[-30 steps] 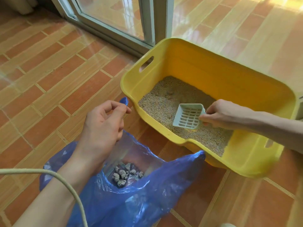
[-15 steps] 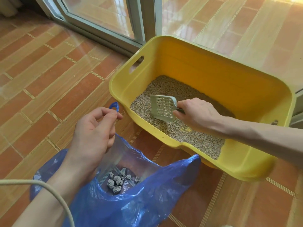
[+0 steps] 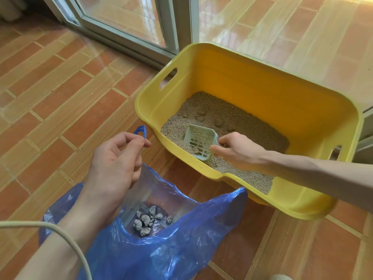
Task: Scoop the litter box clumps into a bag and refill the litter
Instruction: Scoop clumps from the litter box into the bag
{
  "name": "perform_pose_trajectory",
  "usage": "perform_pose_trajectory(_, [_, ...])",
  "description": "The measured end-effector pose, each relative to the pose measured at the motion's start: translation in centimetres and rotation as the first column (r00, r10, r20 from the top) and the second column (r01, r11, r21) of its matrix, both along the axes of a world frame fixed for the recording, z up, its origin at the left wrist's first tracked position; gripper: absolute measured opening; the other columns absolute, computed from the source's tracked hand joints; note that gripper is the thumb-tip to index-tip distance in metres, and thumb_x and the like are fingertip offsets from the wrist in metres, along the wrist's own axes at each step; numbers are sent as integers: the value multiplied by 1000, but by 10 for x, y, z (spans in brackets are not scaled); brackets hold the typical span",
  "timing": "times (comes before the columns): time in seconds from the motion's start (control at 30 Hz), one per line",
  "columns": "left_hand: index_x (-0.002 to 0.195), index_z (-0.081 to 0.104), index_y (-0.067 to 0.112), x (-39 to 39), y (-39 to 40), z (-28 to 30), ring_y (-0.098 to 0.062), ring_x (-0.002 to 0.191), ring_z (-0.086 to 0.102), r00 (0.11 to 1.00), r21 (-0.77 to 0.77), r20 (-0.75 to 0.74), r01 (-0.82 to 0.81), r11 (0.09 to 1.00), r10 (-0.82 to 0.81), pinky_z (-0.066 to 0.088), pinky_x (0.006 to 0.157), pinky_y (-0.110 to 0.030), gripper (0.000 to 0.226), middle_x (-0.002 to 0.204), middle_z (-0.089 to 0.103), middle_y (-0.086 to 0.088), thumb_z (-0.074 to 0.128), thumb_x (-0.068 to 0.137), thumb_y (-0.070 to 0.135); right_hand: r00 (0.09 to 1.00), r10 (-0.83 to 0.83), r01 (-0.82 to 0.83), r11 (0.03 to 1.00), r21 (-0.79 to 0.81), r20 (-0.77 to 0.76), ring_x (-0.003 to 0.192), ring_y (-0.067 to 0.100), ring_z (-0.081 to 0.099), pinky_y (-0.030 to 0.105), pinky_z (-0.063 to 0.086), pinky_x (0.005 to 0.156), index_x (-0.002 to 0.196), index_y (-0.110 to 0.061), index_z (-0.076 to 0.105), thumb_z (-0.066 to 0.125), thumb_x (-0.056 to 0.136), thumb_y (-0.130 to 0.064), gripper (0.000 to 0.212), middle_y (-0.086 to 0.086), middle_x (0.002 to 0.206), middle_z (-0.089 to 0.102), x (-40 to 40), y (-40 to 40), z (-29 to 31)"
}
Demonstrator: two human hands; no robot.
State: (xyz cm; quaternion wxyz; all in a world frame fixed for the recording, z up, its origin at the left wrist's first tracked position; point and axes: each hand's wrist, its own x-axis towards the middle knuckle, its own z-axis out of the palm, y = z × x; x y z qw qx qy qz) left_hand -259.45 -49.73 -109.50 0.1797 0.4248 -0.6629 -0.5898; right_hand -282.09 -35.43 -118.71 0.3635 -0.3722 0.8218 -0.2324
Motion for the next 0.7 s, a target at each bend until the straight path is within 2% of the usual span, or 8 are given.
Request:
perform_pose_trajectory(0.1, [94, 63, 7, 0, 0, 1, -9, 41, 19, 1000, -4, -5, -2, 1000, 2, 17, 40, -18, 22, 52, 27, 8, 50, 106, 20, 995, -79, 78, 997, 18, 61, 51, 11, 48, 24, 37, 43, 86, -23, 70, 56, 101, -41, 27, -5, 67, 63, -2, 4, 1])
perform_pose_trajectory(0.2, [94, 63, 7, 1, -1, 2, -9, 41, 19, 1000, -3, -14, -3, 1000, 3, 17, 40, -19, 22, 52, 27, 8, 50, 106, 21, 981, -146, 147, 989, -1, 125, 44, 3, 48, 21, 37, 41, 93, -16, 73, 57, 101, -38, 29, -4, 68, 63, -9, 8, 6])
perform_pose_trajectory(0.37, [94, 63, 8, 2, -1, 1, -9, 41, 19, 1000, 5, -22, -10, 1000, 10, 18, 39, -18, 22, 51, 28, 7, 50, 105, 21, 943, -270, 275, 962, 1, 194, 43, 6, 41, 23, 32, 40, 94, -10, 74, 60, 100, -37, 32, -9, 56, 55, -30, 19, 15])
perform_pose_trajectory(0.47, [94, 63, 7, 1, -2, 0, -9, 41, 20, 1000, 5, -24, -12, 1000, 12, 18, 39, -17, 21, 51, 28, 7, 50, 105, 20, 876, -365, 374, 927, 34, 316, 41, 7, 36, 20, 29, 36, 97, -7, 74, 61, 100, -35, 31, -9, 52, 49, -37, 26, 18])
perform_pose_trajectory(0.57, [95, 63, 7, -1, -2, 0, -10, 41, 20, 1000, 0, -25, -2, 1000, 2, 18, 39, -17, 21, 50, 29, 8, 51, 105, 20, 849, -356, 364, 930, 56, 391, 42, 9, 33, 21, 26, 37, 98, -4, 74, 60, 100, -35, 34, -7, 53, 46, -34, 31, 20])
perform_pose_trajectory(0.7, [94, 63, 7, -3, 0, -1, -9, 40, 20, 999, -3, -30, 14, 1000, -14, 18, 39, -18, 21, 50, 28, 8, 50, 105, 20, 869, -273, 275, 960, 56, 413, 43, 9, 32, 21, 25, 38, 93, -4, 72, 61, 100, -36, 35, -5, 54, 45, -20, 30, 23])
